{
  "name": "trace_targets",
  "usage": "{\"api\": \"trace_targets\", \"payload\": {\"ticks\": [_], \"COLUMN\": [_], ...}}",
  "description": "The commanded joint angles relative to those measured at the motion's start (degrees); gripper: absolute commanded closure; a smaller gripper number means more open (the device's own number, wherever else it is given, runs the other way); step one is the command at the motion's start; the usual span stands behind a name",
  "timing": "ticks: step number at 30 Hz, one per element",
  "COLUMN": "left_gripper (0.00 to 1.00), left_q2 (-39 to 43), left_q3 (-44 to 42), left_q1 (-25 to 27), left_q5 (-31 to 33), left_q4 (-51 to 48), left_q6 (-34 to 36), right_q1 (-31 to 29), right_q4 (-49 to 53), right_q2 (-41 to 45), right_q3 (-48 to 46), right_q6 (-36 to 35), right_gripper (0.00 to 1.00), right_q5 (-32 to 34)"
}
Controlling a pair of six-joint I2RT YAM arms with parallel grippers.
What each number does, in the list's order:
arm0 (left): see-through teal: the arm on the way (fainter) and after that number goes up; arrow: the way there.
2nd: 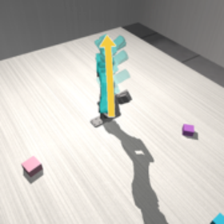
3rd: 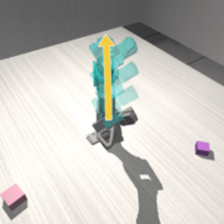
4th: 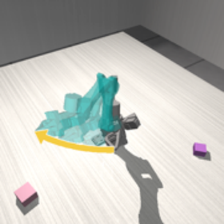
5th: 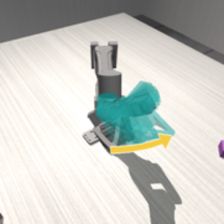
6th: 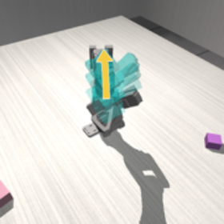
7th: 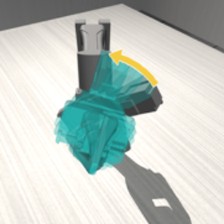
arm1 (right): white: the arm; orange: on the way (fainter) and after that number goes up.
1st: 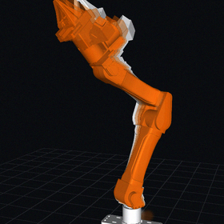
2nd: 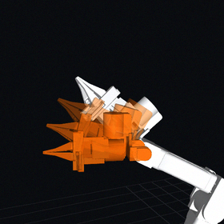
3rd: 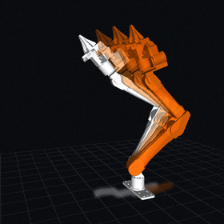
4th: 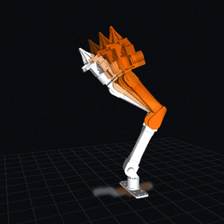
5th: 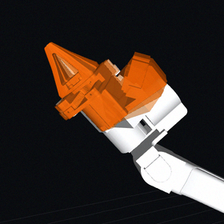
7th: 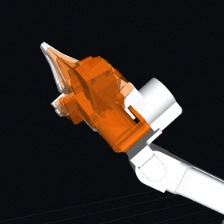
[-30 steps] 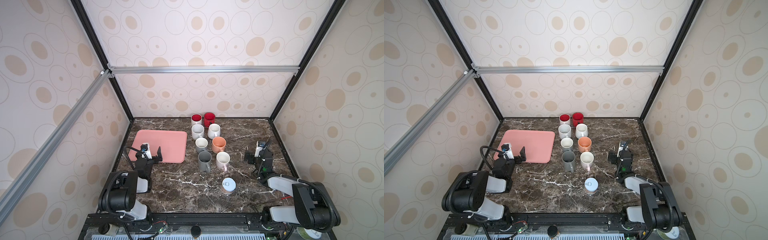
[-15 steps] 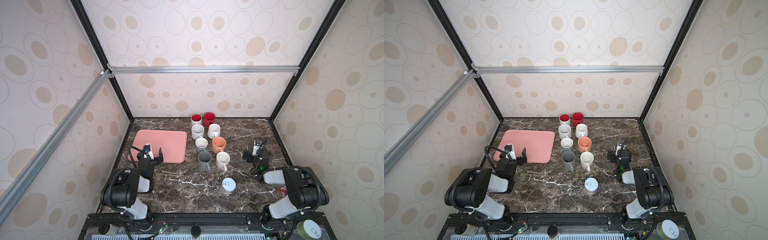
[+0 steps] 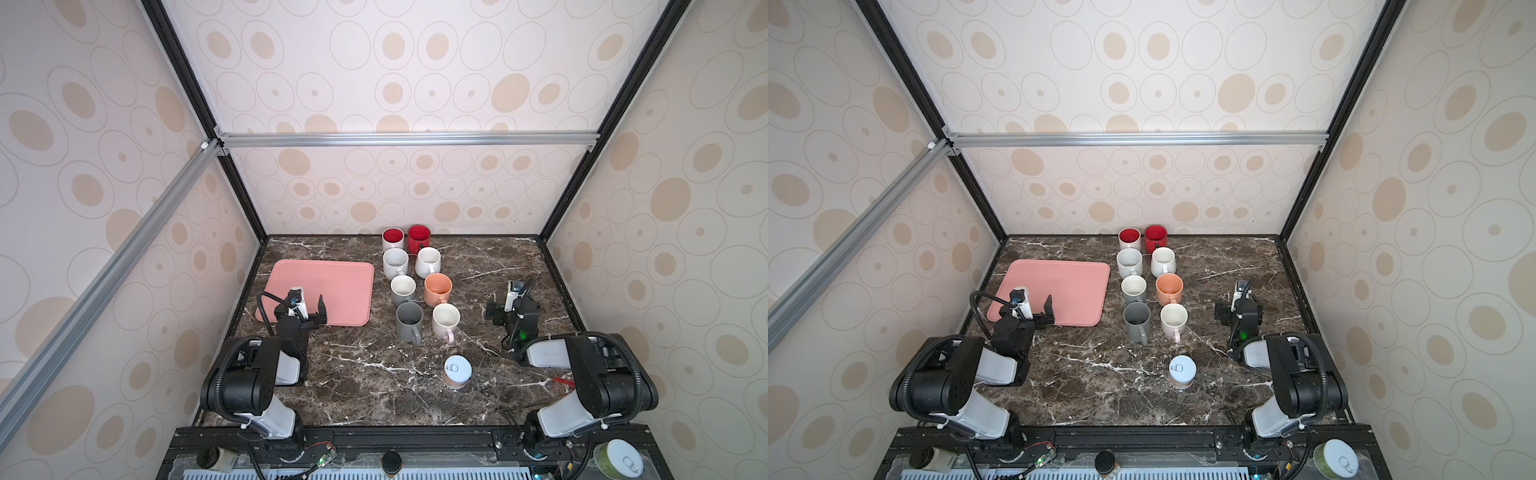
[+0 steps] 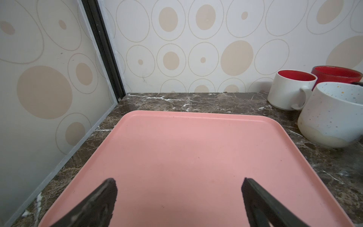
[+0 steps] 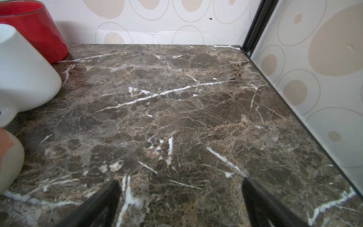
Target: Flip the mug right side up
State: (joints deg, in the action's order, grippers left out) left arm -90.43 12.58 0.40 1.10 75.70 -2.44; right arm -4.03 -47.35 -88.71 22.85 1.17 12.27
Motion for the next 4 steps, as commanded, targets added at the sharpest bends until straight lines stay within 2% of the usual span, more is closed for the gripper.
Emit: {"api": "trace_targets", "payload": {"ticks": [1,4], "left_gripper": [0.0,0.0], "left_q2": [-0.18,-0.02], "left_q3": [0.98,0.69], "left_q1": [0.21,0.22], "left_q5": [0.97,1.0], "left_q4": [0.8,1.29], "left_q6": [1.47,1.52], "right_q1": [0.31,0.31], "right_q4": [0.5,0.42], "right_q2": [0.65,0.67], "right_q3": [0.59,0.61], "right_q6": [-0.13,-0.12], "right_gripper": [0.0,0.0], "right_q5": [0.64,0.61]}}
